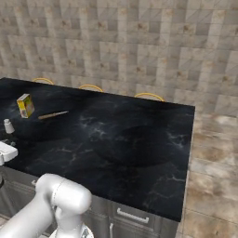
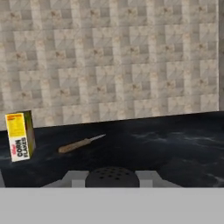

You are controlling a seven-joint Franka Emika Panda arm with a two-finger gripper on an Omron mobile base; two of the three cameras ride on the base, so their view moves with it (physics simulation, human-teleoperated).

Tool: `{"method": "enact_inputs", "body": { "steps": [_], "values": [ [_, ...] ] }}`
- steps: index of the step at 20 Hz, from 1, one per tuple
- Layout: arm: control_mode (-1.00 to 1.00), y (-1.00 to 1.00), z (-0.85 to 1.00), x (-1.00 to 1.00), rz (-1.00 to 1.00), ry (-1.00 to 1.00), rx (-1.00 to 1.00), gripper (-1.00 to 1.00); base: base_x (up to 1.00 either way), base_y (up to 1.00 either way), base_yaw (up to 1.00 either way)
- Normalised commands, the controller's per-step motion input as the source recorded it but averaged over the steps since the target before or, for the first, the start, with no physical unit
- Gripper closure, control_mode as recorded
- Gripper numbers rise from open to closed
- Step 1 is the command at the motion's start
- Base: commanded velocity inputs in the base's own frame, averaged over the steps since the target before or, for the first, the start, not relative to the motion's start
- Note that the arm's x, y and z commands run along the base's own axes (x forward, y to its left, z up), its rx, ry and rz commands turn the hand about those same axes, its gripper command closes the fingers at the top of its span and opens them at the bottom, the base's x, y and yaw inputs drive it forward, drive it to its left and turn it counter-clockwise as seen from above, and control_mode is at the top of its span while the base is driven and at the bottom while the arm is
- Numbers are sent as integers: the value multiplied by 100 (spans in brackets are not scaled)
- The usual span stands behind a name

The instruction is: Move the shaker and shaker from the cabinet to the dining counter.

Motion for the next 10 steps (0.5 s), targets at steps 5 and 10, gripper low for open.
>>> {"method": "enact_inputs", "body": {
  "steps": [5,10],
  "values": [
    [-100,15,-14,26,0,-3,0,100,0,0,0],
    [-100,21,-22,47,0,0,0,100,0,0,0]
  ]
}}
